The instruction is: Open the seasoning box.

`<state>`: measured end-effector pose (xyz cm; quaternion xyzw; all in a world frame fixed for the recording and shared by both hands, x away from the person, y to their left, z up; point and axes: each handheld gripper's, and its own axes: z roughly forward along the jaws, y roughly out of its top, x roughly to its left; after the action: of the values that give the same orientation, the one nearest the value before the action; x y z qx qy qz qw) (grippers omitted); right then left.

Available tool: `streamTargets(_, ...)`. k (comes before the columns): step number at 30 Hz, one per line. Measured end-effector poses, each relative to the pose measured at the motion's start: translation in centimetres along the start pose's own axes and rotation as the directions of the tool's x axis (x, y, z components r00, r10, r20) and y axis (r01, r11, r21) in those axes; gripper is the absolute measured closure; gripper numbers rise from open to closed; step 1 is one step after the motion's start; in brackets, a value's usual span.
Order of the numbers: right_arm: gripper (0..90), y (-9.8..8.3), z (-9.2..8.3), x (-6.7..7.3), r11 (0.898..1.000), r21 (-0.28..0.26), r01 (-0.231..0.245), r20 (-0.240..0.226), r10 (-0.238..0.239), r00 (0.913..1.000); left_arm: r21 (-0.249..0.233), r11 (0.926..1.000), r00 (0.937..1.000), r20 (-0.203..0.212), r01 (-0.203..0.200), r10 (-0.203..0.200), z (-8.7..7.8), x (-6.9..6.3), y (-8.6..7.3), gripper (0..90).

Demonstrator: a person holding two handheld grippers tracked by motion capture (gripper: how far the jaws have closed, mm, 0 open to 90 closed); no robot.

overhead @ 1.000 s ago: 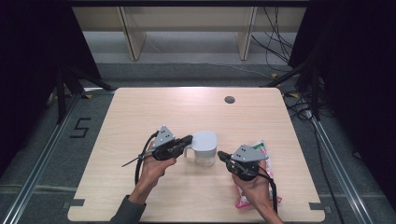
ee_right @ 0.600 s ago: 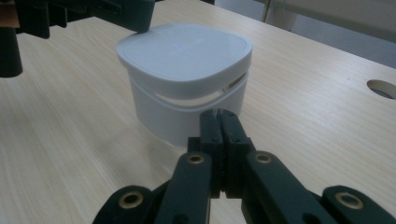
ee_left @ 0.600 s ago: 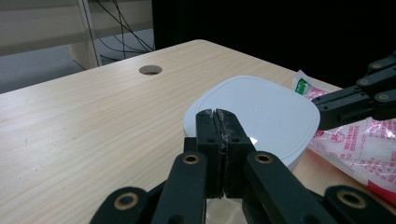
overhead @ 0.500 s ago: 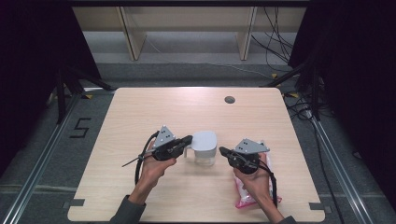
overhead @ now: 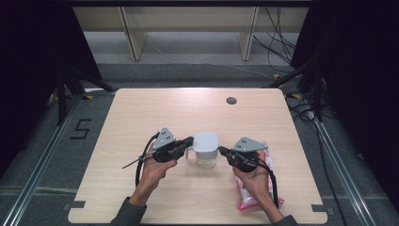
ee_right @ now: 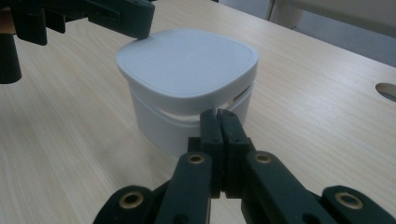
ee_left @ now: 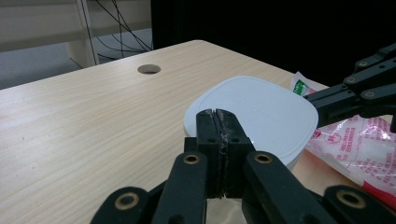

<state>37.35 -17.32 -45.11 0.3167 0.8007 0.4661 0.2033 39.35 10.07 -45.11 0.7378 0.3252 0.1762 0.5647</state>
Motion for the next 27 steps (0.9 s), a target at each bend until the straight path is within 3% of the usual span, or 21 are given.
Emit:
streamTargets(5,90.0,0.0,0.1,-0.2,1.000,0.010,0.001,-0.015,-0.001,0.9999,0.000,1.0000,1.0000,-0.001,-0.006,0.006,0.0,0.0,0.0,88.3)
streamTargets(6,90.0,-0.1,0.2,-0.2,1.000,0.011,0.006,-0.002,-0.006,1.0000,-0.002,1.0000,0.9999,-0.003,0.010,-0.010,0.0,0.0,0.0,88.3)
streamTargets(12,90.0,-0.1,0.3,-0.1,1.000,0.008,0.017,-0.001,-0.017,0.9999,-0.002,1.0000,0.9999,-0.007,0.009,-0.009,0.0,0.0,-0.1,88.2)
streamTargets(14,90.0,0.0,0.3,0.0,1.000,0.012,-0.009,-0.016,0.009,0.9998,0.002,0.9999,0.9999,-0.006,0.011,-0.010,-0.1,0.0,-0.1,87.4)
streamTargets(16,90.0,0.2,0.2,-0.1,1.000,-0.001,-0.013,-0.044,0.013,0.9990,0.003,0.9999,0.9999,0.003,0.013,-0.013,-0.1,0.0,0.0,86.5)
streamTargets(17,90.0,0.3,0.1,-0.1,1.000,-0.019,-0.003,-0.027,0.002,0.9996,0.000,0.9999,0.9999,0.006,0.014,-0.014,-0.1,-0.1,0.0,85.5)
streamTargets(19,90.0,0.5,0.0,-0.2,1.000,-0.027,-0.001,-0.037,0.000,0.9993,-0.004,1.0000,0.9999,0.014,0.000,0.000,-0.1,0.0,0.0,84.5)
streamTargets(23,90.0,1.2,-0.3,0.1,0.999,-0.033,-0.001,-0.062,-0.001,0.9981,-0.009,0.9996,0.9996,0.007,-0.028,0.028,-0.9,-0.5,0.6,71.8)
streamTargets(27,90.0,1.6,0.0,0.4,0.999,-0.040,-0.001,-0.058,-0.001,0.9983,0.009,0.9988,0.9988,-0.004,-0.048,0.048,-1.7,-0.8,0.7,59.7)
